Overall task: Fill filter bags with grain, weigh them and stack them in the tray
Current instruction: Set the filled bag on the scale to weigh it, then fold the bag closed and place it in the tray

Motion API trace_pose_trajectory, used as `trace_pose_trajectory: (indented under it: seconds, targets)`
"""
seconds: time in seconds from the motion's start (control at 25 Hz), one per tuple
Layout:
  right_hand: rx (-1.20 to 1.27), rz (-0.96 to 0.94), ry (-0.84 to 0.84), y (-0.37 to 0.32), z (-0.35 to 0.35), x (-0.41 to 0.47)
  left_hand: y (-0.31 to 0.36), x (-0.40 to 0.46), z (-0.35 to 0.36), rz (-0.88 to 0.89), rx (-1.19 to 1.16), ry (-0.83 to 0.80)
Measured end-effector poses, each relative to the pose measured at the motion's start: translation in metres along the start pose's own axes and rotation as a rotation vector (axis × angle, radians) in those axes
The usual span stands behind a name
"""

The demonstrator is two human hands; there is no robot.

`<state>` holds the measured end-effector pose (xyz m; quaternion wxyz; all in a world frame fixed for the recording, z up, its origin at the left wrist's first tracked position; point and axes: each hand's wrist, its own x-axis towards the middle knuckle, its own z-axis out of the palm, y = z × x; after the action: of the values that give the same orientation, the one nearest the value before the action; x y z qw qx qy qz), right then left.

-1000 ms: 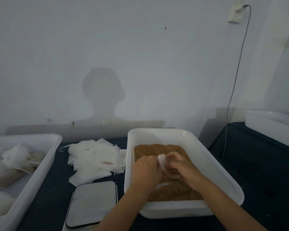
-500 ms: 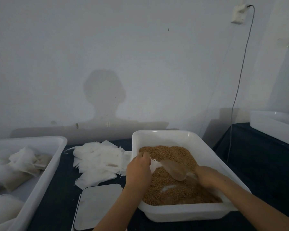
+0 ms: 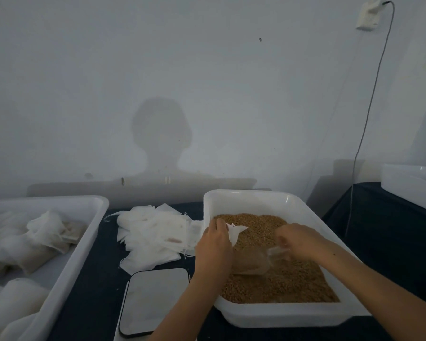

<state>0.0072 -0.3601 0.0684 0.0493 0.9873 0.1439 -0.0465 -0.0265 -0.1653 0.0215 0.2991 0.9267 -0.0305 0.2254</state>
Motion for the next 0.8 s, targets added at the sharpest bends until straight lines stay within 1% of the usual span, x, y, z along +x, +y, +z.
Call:
trace_pose_trajectory:
  seconds: [0.08, 0.28, 0.36, 0.48, 0.6, 0.72, 0.8]
  targets:
    - [0.035, -0.028, 0.019, -0.012, 0.006, 0.003, 0.000, 0.000, 0.000, -0.004, -0.010, 0.005]
    - [0.153, 0.041, 0.017, -0.036, 0.030, 0.005, -0.003, 0.000, 0.000, 0.003, -0.022, 0.023]
    - [0.241, 0.072, 0.042, -0.047, 0.033, 0.012, -0.003, 0.000, 0.001, 0.005, -0.019, 0.020]
    - [0.409, 0.122, 0.031, -0.056, 0.033, 0.022, -0.004, -0.001, 0.000, 0.013, -0.011, 0.022]
    - [0.530, 0.153, 0.011, -0.043, 0.037, 0.020, -0.004, 0.001, -0.001, 0.028, -0.006, 0.033]
    - [0.497, 0.167, 0.076, -0.016, 0.033, 0.001, -0.004, 0.007, -0.003, 0.026, 0.020, 0.056]
    - [0.490, 0.181, 0.130, 0.005, 0.026, -0.017, -0.004, 0.012, -0.004, 0.015, 0.045, 0.045]
